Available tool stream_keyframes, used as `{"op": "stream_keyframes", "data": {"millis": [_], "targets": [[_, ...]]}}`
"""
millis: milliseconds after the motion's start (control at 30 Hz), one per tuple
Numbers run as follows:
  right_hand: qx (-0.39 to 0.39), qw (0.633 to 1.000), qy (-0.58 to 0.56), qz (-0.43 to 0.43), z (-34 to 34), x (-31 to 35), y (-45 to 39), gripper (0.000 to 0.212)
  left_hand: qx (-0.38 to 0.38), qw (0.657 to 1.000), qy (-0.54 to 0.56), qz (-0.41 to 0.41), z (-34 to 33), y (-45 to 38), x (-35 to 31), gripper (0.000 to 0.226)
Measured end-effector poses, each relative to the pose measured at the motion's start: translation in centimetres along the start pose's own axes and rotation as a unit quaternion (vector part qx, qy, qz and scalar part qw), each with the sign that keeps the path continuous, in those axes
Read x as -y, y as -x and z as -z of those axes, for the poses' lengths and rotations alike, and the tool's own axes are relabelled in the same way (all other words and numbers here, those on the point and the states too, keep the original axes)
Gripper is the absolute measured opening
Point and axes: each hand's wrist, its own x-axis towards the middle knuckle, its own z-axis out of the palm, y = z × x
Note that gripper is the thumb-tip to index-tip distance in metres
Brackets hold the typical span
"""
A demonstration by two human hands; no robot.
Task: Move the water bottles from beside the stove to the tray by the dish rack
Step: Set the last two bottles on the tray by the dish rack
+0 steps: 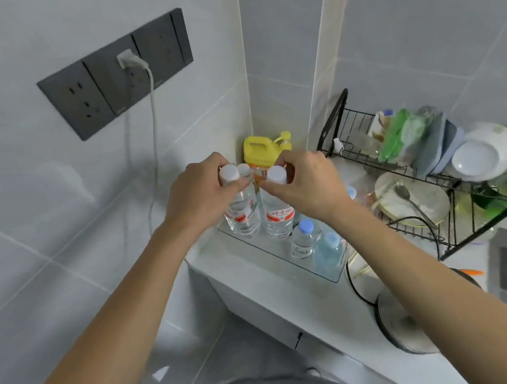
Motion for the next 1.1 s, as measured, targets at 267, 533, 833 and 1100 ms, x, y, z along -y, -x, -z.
{"op": "stream_keyframes", "data": {"millis": [267, 533, 833, 1100], "targets": [[0.047, 0.995, 0.06, -0.069, -5.0, -2.9, -2.0, 0.035, 0.079, 0.996, -0.033, -0.024, -4.3, -6.3, 2.8, 0.04], [0.109, 0.965, 0.204, -0.122, -8.9, -3.1, -0.8, 0.041, 0.191, 0.972, -0.111, -0.076, -9.4, -8.5, 5.9, 0.038], [0.105, 0.941, 0.291, -0.136, -10.8, -3.9, 0.3, 0.035, 0.242, 0.959, -0.074, -0.13, -14.2, -8.8, 8.6, 0.039], [0.098, 0.935, 0.306, -0.151, -12.5, -4.6, 0.8, 0.042, 0.277, 0.928, -0.087, -0.234, -14.8, -9.9, 9.5, 0.032]]}}
